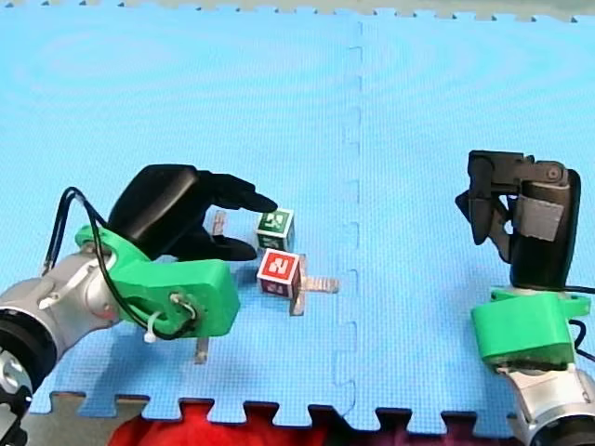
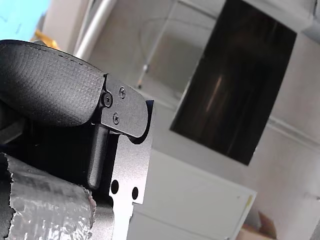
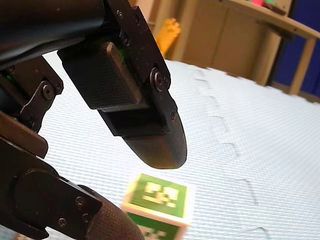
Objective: Stack cube left
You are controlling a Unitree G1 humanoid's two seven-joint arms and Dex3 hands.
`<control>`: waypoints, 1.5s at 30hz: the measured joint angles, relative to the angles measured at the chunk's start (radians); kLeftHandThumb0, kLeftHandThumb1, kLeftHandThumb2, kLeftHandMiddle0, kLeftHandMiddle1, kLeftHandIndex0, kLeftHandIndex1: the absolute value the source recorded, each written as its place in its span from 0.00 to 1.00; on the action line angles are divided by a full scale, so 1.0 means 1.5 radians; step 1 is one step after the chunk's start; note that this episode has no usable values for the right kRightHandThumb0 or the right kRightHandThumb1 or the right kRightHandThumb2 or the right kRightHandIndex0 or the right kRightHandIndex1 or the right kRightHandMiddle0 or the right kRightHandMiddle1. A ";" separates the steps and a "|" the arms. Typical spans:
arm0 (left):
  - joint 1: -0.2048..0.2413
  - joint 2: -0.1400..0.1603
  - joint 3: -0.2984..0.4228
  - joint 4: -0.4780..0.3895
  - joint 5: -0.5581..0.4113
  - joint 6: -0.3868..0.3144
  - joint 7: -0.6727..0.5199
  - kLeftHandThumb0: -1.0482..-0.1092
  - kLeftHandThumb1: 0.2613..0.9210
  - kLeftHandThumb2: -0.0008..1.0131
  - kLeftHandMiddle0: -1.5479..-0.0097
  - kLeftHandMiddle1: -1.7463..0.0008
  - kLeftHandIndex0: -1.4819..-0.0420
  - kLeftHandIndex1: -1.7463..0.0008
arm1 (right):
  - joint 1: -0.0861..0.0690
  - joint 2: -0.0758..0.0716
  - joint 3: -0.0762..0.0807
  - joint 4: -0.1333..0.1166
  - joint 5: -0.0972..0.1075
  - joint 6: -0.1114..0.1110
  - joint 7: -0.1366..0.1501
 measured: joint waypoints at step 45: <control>-0.034 -0.018 -0.005 0.009 -0.001 0.063 -0.049 0.41 0.62 0.00 0.41 0.00 0.41 1.00 | 0.027 0.015 -0.008 -0.039 -0.016 0.004 0.007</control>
